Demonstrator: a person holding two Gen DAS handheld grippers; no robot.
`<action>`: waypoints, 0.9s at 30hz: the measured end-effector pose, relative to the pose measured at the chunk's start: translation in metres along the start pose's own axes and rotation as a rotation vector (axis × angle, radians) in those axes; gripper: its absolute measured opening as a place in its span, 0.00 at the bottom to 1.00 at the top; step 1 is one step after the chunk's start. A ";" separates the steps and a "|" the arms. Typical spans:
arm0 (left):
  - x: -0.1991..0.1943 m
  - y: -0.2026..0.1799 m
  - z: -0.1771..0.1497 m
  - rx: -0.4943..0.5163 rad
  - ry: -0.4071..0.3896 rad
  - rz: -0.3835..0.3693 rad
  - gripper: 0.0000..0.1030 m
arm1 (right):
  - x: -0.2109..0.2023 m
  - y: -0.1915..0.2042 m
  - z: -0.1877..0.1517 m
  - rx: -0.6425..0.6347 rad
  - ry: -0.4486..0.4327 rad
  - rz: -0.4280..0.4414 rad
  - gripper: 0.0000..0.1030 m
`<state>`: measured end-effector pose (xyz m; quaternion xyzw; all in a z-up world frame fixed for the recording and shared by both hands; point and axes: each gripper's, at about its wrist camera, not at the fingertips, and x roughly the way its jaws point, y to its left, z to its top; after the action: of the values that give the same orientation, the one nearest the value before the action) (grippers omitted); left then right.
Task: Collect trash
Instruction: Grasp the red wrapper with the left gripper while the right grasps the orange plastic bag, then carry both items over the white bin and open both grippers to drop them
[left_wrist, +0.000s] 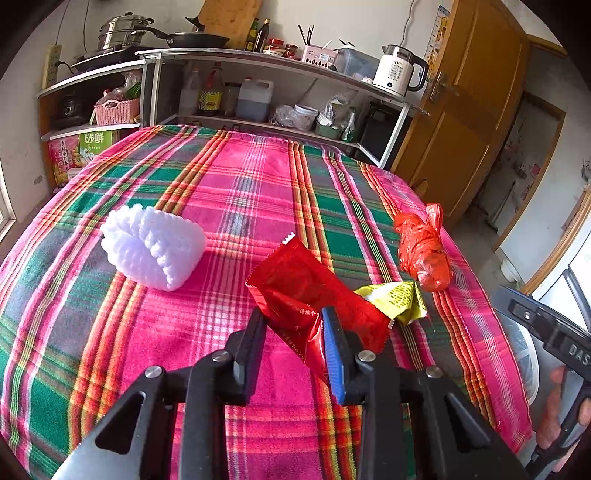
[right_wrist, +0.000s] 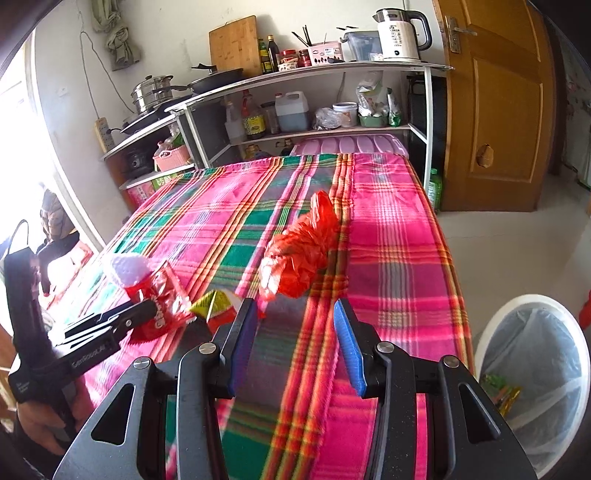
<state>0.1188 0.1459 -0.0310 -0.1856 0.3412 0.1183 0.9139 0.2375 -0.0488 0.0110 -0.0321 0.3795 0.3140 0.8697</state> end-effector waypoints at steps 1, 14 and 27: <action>-0.001 0.002 0.001 -0.002 -0.004 -0.002 0.31 | 0.004 0.002 0.004 0.001 -0.002 -0.003 0.44; -0.004 0.021 0.008 -0.013 -0.019 -0.043 0.31 | 0.067 0.006 0.030 0.042 0.065 -0.057 0.48; -0.006 0.015 0.009 0.009 -0.019 -0.053 0.31 | 0.049 0.002 0.021 0.054 0.064 -0.043 0.42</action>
<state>0.1144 0.1622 -0.0249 -0.1893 0.3280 0.0942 0.9207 0.2751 -0.0154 -0.0070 -0.0266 0.4149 0.2837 0.8641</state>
